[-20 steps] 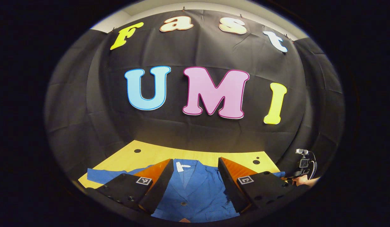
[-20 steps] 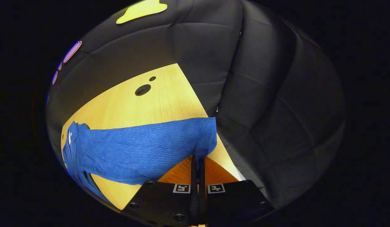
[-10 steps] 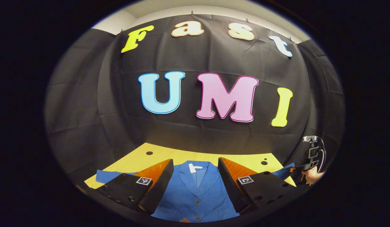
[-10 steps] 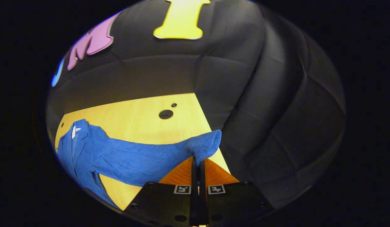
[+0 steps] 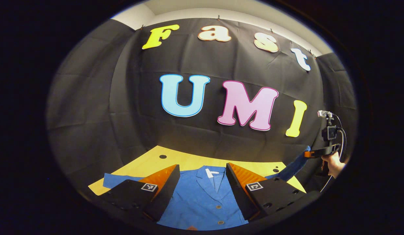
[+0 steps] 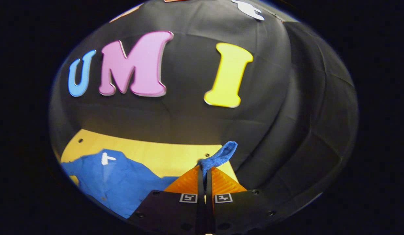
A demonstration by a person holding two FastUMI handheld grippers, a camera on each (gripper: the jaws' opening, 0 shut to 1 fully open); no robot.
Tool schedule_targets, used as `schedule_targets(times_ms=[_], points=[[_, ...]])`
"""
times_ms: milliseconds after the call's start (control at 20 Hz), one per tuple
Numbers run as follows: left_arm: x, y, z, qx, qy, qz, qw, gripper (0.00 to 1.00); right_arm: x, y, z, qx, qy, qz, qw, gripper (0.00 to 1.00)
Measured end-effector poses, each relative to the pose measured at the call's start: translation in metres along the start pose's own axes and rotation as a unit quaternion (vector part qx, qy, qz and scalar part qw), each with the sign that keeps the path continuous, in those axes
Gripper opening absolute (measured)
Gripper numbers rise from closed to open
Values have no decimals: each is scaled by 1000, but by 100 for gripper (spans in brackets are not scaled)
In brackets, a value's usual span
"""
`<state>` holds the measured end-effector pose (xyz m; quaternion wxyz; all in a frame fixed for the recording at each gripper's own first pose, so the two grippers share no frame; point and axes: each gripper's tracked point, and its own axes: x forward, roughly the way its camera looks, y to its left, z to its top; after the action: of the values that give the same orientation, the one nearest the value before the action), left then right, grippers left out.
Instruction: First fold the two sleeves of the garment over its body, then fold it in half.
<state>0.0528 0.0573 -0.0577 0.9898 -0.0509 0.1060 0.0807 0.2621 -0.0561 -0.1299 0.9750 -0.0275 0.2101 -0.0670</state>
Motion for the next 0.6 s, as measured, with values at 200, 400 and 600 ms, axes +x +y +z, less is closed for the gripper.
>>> schedule_targets(times_ms=[200, 400, 600], points=[[-17, 74, 3, 3, -11, 16, 1000, 81, -29, 130, 34, 1, -21, 58, 998, 4], [-37, 156, -6, 1, -9, 56, 998, 81, -33, 268, 26, -5, -18, 126, 992, 4], [-51, 219, -29, -17, 17, 98, 995, 81, -15, 387, -49, -13, 41, 187, 981, 4]])
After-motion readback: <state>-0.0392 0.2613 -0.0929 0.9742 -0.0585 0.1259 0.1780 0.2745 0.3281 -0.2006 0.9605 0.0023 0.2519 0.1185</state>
